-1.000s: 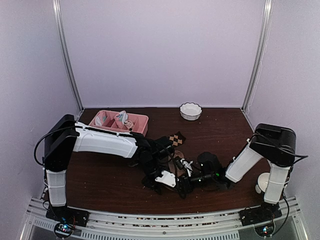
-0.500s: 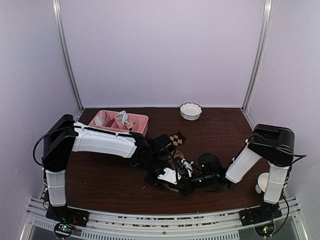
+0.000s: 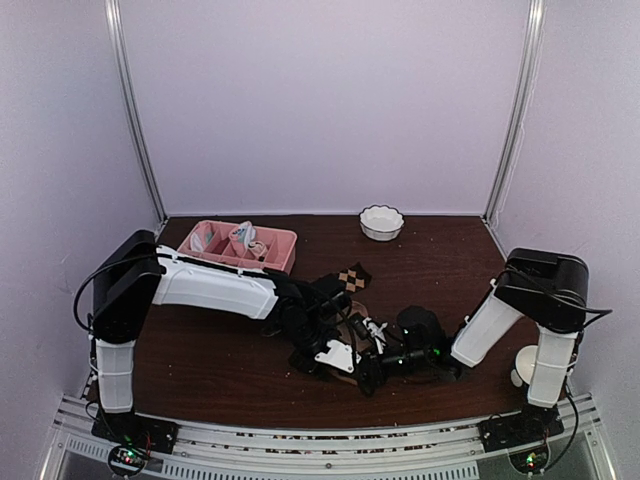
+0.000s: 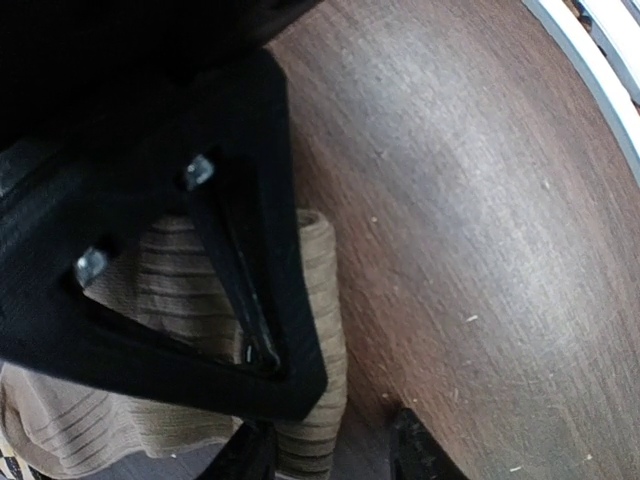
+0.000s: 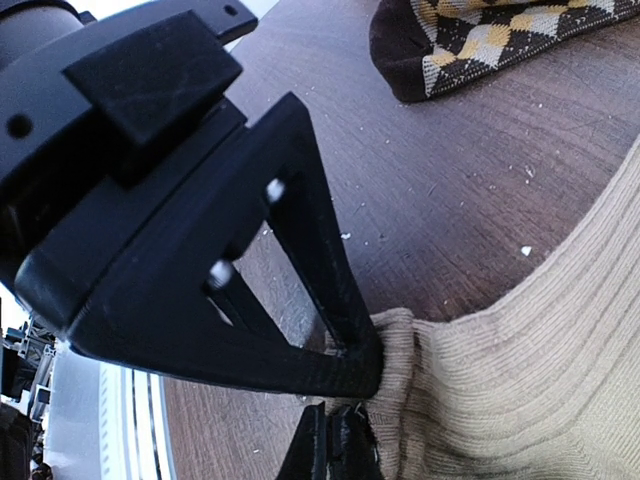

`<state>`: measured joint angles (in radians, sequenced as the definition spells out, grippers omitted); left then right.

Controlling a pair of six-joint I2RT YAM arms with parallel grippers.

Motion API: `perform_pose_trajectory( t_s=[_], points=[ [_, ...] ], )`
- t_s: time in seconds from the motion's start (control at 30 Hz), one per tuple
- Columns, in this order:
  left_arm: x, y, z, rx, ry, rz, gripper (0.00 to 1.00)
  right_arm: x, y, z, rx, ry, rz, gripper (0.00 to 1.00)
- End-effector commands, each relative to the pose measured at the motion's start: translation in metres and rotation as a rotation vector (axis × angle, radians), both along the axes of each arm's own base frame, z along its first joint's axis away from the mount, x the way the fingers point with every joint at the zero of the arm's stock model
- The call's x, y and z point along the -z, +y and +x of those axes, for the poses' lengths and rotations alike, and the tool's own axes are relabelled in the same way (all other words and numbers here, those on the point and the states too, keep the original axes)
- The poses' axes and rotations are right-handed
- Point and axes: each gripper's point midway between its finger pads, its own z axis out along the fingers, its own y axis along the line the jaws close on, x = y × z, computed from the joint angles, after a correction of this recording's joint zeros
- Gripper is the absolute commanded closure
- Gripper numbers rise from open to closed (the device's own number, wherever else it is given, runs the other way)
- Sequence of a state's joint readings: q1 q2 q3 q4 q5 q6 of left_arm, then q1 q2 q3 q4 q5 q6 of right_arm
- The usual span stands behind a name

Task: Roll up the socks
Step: Roll the sock at the center of the board.

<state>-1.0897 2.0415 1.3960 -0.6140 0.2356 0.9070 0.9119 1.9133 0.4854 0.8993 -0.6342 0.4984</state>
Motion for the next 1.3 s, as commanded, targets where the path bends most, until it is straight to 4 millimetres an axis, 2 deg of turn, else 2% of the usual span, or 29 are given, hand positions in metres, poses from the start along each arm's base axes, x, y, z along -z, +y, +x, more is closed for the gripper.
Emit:
perform_pose_trajectory(
  t_s=[0.0,0.17,0.27,0.37,0.47,0.7,0.93,0.97,1.0,1.03,1.17,1.27],
  points=[
    [0.022,0.002,0.009,-0.018,-0.007,0.05,0.64,0.096,-0.074,-0.046,0.041,0.256,-0.397,1.0],
    [0.045,0.005,0.013,-0.023,-0.003,0.125,0.74,0.081,-0.069,-0.041,0.061,0.233,-0.329,0.8],
    [0.052,0.011,0.01,-0.018,0.013,0.158,0.81,0.07,-0.065,-0.038,0.072,0.208,-0.28,0.78],
    [0.055,0.017,0.005,-0.012,0.029,0.182,0.89,0.064,-0.067,-0.033,0.099,0.176,-0.264,0.72],
    [0.056,0.023,-0.001,-0.008,0.058,0.202,0.99,0.053,-0.071,-0.028,0.13,0.129,-0.246,0.7],
    [0.054,0.041,-0.014,-0.024,0.116,0.238,1.0,0.022,-0.078,-0.018,0.193,0.033,-0.173,0.69],
    [0.038,0.049,-0.026,-0.067,0.223,0.26,1.0,-0.007,-0.089,0.001,0.288,-0.095,-0.108,0.67],
    [0.036,0.05,-0.029,-0.071,0.243,0.265,1.0,-0.013,-0.093,0.005,0.314,-0.131,-0.103,0.42],
    [0.033,0.05,-0.032,-0.074,0.261,0.268,1.0,-0.019,-0.097,0.009,0.34,-0.172,-0.101,0.05],
    [0.031,0.051,-0.034,-0.077,0.278,0.271,1.0,-0.025,-0.101,0.013,0.366,-0.218,-0.105,0.0],
    [0.022,0.052,-0.039,-0.102,0.33,0.287,1.0,-0.043,-0.12,0.037,0.481,-0.356,-0.202,0.0],
    [0.011,0.049,-0.04,-0.142,0.385,0.283,1.0,-0.067,-0.138,0.054,0.635,-0.407,-0.188,0.0]
  ],
)
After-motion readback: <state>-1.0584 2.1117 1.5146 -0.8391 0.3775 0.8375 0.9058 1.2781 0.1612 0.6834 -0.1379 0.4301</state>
